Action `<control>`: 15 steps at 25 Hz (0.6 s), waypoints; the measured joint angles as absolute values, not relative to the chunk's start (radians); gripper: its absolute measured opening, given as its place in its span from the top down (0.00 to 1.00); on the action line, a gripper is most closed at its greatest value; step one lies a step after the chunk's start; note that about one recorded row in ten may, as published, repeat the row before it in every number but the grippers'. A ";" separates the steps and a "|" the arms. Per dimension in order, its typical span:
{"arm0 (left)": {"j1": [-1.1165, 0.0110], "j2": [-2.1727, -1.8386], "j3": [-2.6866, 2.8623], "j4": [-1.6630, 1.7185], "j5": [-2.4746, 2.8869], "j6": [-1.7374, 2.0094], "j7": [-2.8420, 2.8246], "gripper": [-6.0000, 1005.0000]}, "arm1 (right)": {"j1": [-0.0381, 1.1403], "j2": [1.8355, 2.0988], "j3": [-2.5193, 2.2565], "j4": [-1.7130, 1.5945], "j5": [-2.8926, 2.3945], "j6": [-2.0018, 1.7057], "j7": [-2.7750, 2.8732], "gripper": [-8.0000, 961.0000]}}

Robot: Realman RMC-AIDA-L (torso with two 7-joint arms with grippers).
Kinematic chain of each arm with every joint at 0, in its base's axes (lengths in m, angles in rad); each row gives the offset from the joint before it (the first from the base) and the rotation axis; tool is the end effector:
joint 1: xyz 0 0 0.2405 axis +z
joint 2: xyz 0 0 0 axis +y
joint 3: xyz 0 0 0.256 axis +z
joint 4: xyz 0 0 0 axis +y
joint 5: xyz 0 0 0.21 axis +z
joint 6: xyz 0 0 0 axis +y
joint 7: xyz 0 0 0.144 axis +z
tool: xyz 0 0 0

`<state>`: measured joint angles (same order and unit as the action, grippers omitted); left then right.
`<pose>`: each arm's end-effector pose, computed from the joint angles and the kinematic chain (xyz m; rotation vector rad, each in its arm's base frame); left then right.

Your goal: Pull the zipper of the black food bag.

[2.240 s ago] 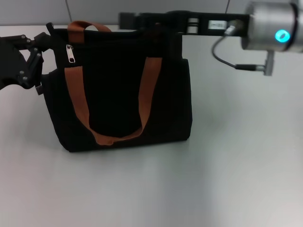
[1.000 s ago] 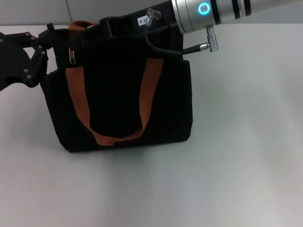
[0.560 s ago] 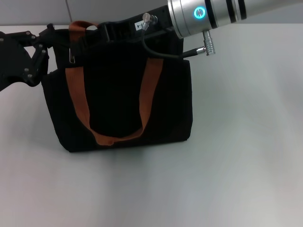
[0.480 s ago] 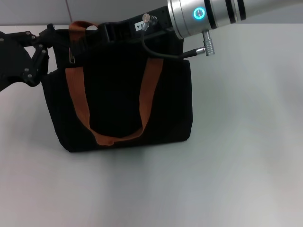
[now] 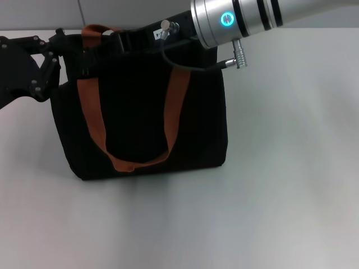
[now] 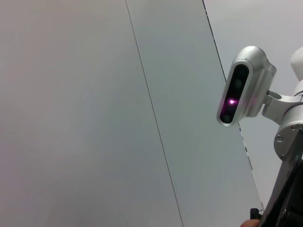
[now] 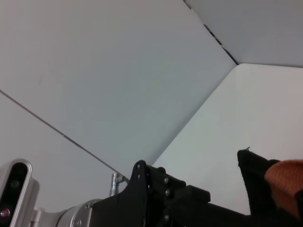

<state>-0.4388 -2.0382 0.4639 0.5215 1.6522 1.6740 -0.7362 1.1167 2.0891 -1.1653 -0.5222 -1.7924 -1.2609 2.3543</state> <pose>-0.2833 0.3170 0.0588 -2.2048 -0.0073 -0.9302 0.0386 0.4100 -0.0751 2.7280 -1.2356 -0.5303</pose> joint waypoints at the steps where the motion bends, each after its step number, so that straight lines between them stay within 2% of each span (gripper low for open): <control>1: -0.439 -2.039 0.464 0.521 1.652 1.674 -0.736 0.96 | 1.118 2.090 -1.167 -0.521 -1.792 -1.261 2.354 0.65; 15: -0.442 -2.043 0.469 0.527 1.652 1.673 -0.735 0.96 | 1.120 2.093 -1.171 -0.517 -1.789 -1.233 2.356 0.65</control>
